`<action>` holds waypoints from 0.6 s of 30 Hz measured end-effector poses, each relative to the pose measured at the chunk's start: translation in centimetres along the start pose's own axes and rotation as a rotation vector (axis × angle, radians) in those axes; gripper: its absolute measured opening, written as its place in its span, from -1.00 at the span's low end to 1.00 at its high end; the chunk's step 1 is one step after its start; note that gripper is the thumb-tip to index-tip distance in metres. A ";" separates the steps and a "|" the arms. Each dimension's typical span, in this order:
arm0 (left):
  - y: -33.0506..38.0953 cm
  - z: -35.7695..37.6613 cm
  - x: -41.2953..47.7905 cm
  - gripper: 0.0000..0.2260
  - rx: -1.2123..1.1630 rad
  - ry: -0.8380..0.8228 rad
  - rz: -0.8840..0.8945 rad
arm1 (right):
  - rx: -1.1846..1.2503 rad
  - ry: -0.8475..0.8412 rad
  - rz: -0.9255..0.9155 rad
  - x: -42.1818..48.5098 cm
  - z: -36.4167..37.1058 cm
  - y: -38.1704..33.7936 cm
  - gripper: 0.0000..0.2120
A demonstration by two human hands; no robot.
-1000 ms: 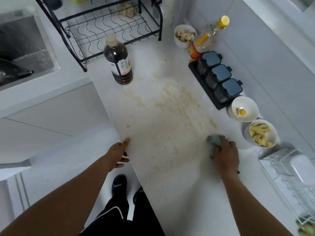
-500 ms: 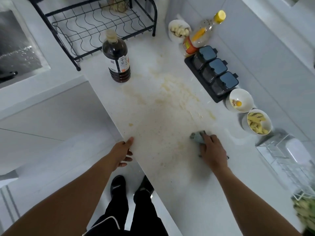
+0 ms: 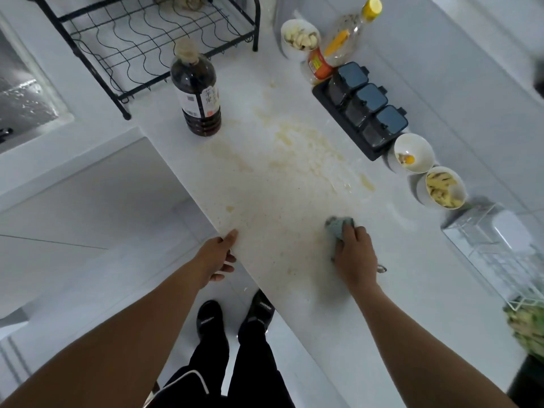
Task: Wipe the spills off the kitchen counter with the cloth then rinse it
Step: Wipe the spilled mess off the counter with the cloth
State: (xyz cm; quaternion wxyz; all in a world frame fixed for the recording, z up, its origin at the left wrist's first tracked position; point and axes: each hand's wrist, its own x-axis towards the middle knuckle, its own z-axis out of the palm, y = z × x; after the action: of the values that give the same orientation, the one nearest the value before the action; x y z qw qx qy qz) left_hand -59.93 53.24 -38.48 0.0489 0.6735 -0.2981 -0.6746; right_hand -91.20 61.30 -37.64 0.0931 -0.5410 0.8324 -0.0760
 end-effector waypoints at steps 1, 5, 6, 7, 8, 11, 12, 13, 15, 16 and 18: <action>0.0 0.1 0.0 -0.52 -0.001 0.003 0.001 | -0.027 -0.021 -0.104 -0.2 -0.1 0.4 -0.60; 0.1 0.1 0.1 -0.52 0.009 0.007 0.012 | 0.085 0.065 0.274 -0.3 -0.3 1.0 -0.62; 0.1 0.0 0.1 -0.52 0.011 0.003 0.010 | 0.067 0.059 0.260 -0.7 -0.2 0.0 -0.60; 0.0 0.0 0.1 -0.52 0.014 0.000 0.010 | 0.032 0.020 0.143 -1.3 0.0 -1.0 -0.59; 0.0 0.0 0.1 -0.51 0.018 -0.001 0.011 | -0.012 -0.022 -0.039 -1.9 0.2 -1.4 -0.59; 0.0 -0.1 0.2 -0.51 0.029 0.002 0.025 | -0.018 -0.052 -0.094 -1.4 -0.2 -0.2 -0.60; 0.0 -0.2 0.2 -0.52 0.034 0.001 0.029 | 0.024 -0.006 0.079 -1.4 -0.3 -0.2 -0.60; 0.0 -0.2 0.1 -0.52 0.039 0.000 0.031 | 0.044 0.030 0.210 -1.6 -0.2 -0.8 -0.58; 0.0 -0.2 0.0 -0.52 0.047 -0.005 0.031 | 0.009 0.014 0.090 -2.6 0.0 -2.8 -0.56; 0.1 -0.3 0.0 -0.52 0.051 -0.008 0.030 | -0.029 -0.031 -0.097 -3.2 0.2 -3.1 -0.57; 0.1 -0.3 0.1 -0.51 0.055 -0.008 0.024 | -0.065 -0.068 -0.303 -2.9 0.0 -1.7 -0.59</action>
State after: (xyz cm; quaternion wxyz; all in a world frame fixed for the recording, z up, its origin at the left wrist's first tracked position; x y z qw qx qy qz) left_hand -59.70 53.02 -38.50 0.0372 0.6681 -0.3250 -0.6683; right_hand -88.54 63.29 -36.99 0.0911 -0.6655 0.7396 -0.0438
